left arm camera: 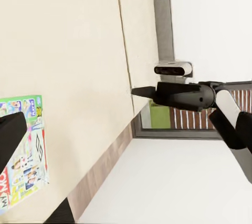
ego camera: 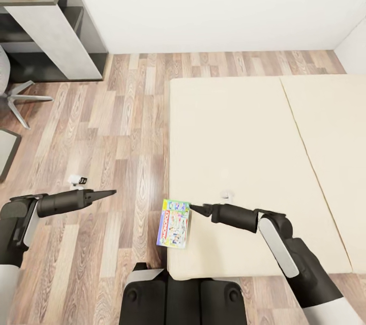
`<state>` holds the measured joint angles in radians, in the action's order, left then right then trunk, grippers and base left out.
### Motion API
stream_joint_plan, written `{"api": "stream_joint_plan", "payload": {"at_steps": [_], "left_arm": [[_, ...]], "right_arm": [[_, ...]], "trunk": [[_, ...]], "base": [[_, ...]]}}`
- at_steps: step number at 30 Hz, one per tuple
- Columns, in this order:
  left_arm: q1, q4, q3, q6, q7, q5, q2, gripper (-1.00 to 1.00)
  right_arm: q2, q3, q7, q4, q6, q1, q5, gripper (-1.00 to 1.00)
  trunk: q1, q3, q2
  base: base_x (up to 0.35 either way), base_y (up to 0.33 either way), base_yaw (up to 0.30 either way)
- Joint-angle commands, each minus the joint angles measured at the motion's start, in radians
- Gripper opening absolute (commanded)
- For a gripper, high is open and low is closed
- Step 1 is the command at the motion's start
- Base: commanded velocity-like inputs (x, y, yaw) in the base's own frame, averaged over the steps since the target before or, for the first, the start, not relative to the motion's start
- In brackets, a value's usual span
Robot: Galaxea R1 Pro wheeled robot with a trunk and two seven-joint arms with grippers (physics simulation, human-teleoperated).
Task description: Put all the toys in the child's room - the three board games (two on the bed and one on the table), the two jigsaw puzzles on the table, and the tennis ball on the table - inside the toy box on the table in the child's room.
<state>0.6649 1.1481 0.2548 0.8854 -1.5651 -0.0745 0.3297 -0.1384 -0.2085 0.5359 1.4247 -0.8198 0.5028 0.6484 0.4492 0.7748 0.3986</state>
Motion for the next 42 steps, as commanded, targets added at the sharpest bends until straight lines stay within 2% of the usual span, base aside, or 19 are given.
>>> {"api": "stream_joint_plan", "payload": {"at_steps": [1, 5, 8, 10, 15, 25, 32, 42], "left_arm": [[-0.002, -0.003, 0.0, 0.011, -0.004, 0.001, 0.003, 1.0], [-0.02, -0.017, 0.0, 0.01, -0.002, 0.002, 0.027, 1.0], [-0.042, -0.019, 0.0, 0.006, -0.001, 0.002, 0.056, 1.0], [-0.053, -0.02, 0.0, 0.002, -0.001, 0.002, 0.066, 1.0], [-0.063, -0.02, 0.001, -0.001, -0.003, 0.0, 0.073, 1.0], [-0.065, -0.021, 0.004, -0.003, -0.006, 0.001, 0.079, 1.0], [-0.065, -0.019, 0.054, -0.003, -0.006, 0.002, 0.082, 1.0], [-0.065, -0.018, 0.065, -0.003, -0.006, 0.002, 0.082, 1.0]], "right_arm": [[0.0, 0.009, 0.013, 0.012, -0.001, -0.012, 0.001, 1.0], [0.003, 0.061, 0.075, 0.041, 0.018, -0.066, 0.001, 1.0], [0.002, 0.072, 0.099, 0.041, 0.062, -0.102, 0.001, 1.0], [0.001, 0.075, 0.103, 0.046, 0.096, -0.117, 0.001, 1.0], [0.0, 0.077, 0.109, 0.05, 0.139, -0.13, 0.001, 1.0], [0.006, 0.076, 0.111, 0.047, 0.179, -0.134, -0.009, 1.0], [0.008, 0.075, 0.11, 0.043, 0.188, -0.135, -0.014, 1.0], [0.011, 0.075, 0.106, 0.04, 0.192, -0.135, -0.017, 1.0]], "trunk": [[0.001, -0.001, 0.001], [0.001, -0.007, 0.001], [0.001, -0.012, 0.001], [0.001, -0.015, 0.001], [0.001, -0.023, 0.001], [0.001, -0.039, 0.001], [0.001, -0.051, 0.001], [0.001, -0.065, 0.001]], "base": [[0.0, 0.0, 0.0], [0.0, 0.0, 0.0], [0.0, 0.0, 0.0], [0.0, 0.0, 0.0], [0.0, 0.0, 0.0], [0.0, 0.0, 0.0], [0.0, 0.0, 0.0], [0.0, 0.0, 0.0]]}}
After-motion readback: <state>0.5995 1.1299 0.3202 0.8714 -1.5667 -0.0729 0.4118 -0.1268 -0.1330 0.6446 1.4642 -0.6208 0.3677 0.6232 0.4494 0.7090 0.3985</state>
